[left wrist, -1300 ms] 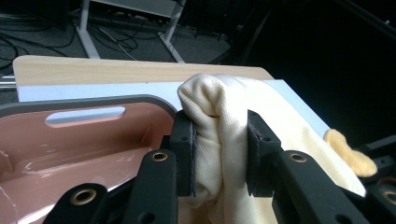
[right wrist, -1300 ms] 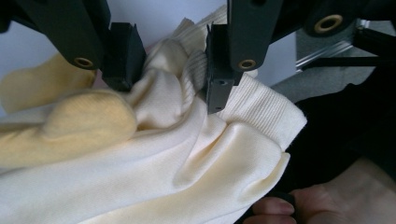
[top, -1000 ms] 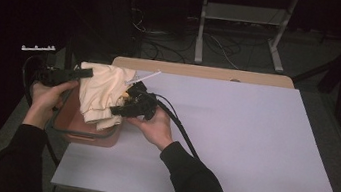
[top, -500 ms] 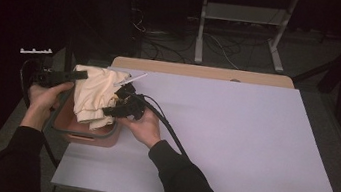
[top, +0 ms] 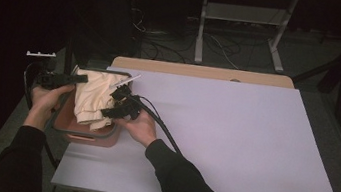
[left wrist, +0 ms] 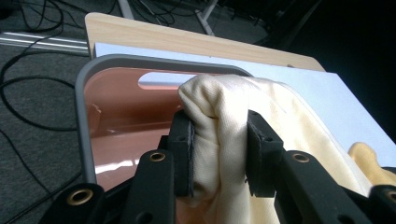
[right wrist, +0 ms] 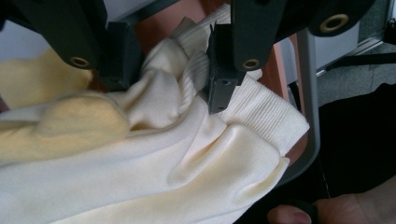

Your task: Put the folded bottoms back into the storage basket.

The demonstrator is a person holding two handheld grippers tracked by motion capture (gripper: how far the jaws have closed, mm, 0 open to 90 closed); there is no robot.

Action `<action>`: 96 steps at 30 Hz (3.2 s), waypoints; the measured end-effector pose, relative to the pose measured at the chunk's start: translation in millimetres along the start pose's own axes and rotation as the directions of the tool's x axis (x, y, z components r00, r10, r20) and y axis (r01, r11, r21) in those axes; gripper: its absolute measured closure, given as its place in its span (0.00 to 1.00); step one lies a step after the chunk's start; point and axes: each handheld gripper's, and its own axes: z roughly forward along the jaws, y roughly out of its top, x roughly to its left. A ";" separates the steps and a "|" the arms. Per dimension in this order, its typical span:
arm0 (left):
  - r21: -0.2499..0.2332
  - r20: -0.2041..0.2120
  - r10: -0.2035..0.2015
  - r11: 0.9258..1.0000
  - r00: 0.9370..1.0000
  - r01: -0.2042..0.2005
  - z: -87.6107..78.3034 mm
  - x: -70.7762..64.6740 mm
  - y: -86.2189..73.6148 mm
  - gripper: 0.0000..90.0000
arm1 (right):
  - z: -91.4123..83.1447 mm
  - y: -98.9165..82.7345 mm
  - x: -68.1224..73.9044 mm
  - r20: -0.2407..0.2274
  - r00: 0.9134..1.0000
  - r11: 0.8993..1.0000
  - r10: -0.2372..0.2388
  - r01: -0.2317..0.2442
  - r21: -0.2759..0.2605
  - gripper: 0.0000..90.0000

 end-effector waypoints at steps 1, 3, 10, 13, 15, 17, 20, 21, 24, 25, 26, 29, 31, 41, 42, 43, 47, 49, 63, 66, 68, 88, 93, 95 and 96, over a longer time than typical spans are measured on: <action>0.000 -0.005 0.001 1.000 1.000 -0.001 0.5 0.3 0.4 0.74 | 0.7 0.7 0.2 0.003 1.000 1.000 -0.004 0.004 0.001 0.65; -0.002 -0.011 -0.002 1.000 1.000 0.002 1.4 0.6 0.7 0.74 | 1.7 1.6 0.9 0.007 1.000 1.000 -0.007 0.007 0.000 0.64; 0.040 -0.070 0.017 0.999 0.997 -0.015 4.1 0.9 0.2 0.68 | 8.5 4.9 2.8 0.037 0.999 0.998 -0.022 0.020 0.052 0.61; 0.062 -0.106 0.035 0.998 0.994 -0.028 5.3 -3.5 1.3 0.57 | 10.3 5.9 4.3 0.043 0.998 0.996 -0.046 0.043 0.074 0.55; 0.060 -0.121 0.036 0.998 0.992 -0.029 4.5 -6.6 2.0 0.49 | 10.5 6.3 5.9 0.049 0.997 0.994 -0.067 0.062 0.086 0.51; 0.055 -0.138 0.029 0.998 0.990 -0.021 3.5 -8.6 2.4 0.42 | 9.4 6.7 6.4 0.051 0.996 0.993 -0.078 0.074 0.088 0.45; 0.043 -0.154 0.015 0.999 0.988 -0.008 0.6 -10.5 2.7 0.34 | 6.9 7.1 5.4 0.057 0.994 0.993 -0.094 0.089 0.083 0.39; 0.032 -0.141 0.006 0.999 0.990 -0.001 -1.5 -11.2 3.0 0.33 | 4.9 7.7 4.9 0.051 0.994 0.993 -0.095 0.091 0.077 0.37; 0.022 -0.123 0.007 1.000 0.992 -0.004 -5.3 -13.7 4.0 0.29 | -2.6 10.1 3.9 0.029 0.995 0.994 -0.100 0.099 0.048 0.32; 0.015 -0.110 0.011 1.000 0.994 -0.009 -6.8 -15.3 4.2 0.28 | -4.0 10.5 4.0 0.028 0.995 0.994 -0.101 0.100 0.044 0.30; 0.012 -0.104 0.015 1.000 0.994 -0.014 -7.6 -16.4 4.3 0.27 | -6.1 11.1 3.8 0.029 0.994 0.994 -0.106 0.104 0.043 0.26; 0.005 -0.084 0.034 0.999 0.996 -0.034 -10.4 -22.4 4.5 0.23 | -10.5 11.7 2.9 0.028 0.994 0.994 -0.107 0.105 0.042 0.18; -0.007 -0.068 0.041 0.999 0.997 -0.042 -12.6 -26.9 3.5 0.19 | -13.8 11.5 1.1 0.025 0.995 0.994 -0.101 0.100 0.039 0.14; -0.053 -0.045 0.092 0.994 0.995 -0.095 -15.6 -52.5 -3.1 0.00 | -36.6 -0.6 -13.0 0.046 0.997 0.998 -0.066 0.065 0.020 0.00; -0.054 -0.045 0.098 0.993 0.994 -0.101 -15.6 -54.3 -3.4 0.00 | -39.5 -2.1 -14.4 0.057 0.996 0.997 -0.067 0.065 0.027 0.00; -0.059 -0.044 0.102 0.993 0.994 -0.104 -15.3 -57.6 -3.8 0.00 | -41.7 -3.0 -15.3 0.060 0.996 0.997 -0.069 0.068 0.028 0.00; -0.067 -0.042 0.118 0.990 0.992 -0.121 -15.4 -67.8 -5.6 0.00 | -55.0 -7.6 -20.2 0.061 0.996 0.998 -0.067 0.066 0.008 0.00; -0.074 -0.041 0.131 0.988 0.991 -0.133 -16.7 -72.7 -7.1 0.00 | -62.1 -10.1 -22.8 0.067 0.996 0.998 -0.065 0.065 0.005 0.00; -0.107 -0.040 0.177 0.978 0.983 -0.180 -18.6 -95.5 -17.7 0.00 | -94.6 -25.5 -35.8 0.092 0.994 0.998 -0.061 0.061 -0.001 0.00; -0.122 -0.032 0.190 0.974 0.981 -0.192 -19.1 -101.3 -20.4 0.00 | -99.4 -28.9 -37.4 0.086 0.995 0.998 -0.058 0.059 -0.003 0.00; -0.132 -0.029 0.195 0.972 0.980 -0.197 -18.8 -105.3 -22.8 0.00 | -102.7 -31.9 -38.4 0.083 0.995 0.998 -0.059 0.059 -0.003 0.00; -0.184 -0.016 0.273 0.945 0.962 -0.272 -17.2 -138.9 -45.4 0.00 | -142.2 -63.0 -53.2 0.107 0.994 0.999 -0.022 0.028 -0.047 0.00; -0.180 -0.011 0.304 0.936 0.953 -0.301 -13.5 -151.0 -53.0 0.00 | -153.7 -71.9 -55.6 0.117 0.993 0.998 -0.021 0.028 -0.052 0.00; -0.182 -0.002 0.312 0.934 0.950 -0.307 -11.5 -155.5 -55.6 0.00 | -158.7 -75.6 -56.3 0.121 0.993 0.998 -0.015 0.023 -0.061 0.00; -0.179 -0.001 0.318 0.933 0.948 -0.313 -10.8 -157.2 -56.5 0.00 | -161.5 -78.0 -56.8 0.123 0.992 0.998 -0.017 0.025 -0.066 0.00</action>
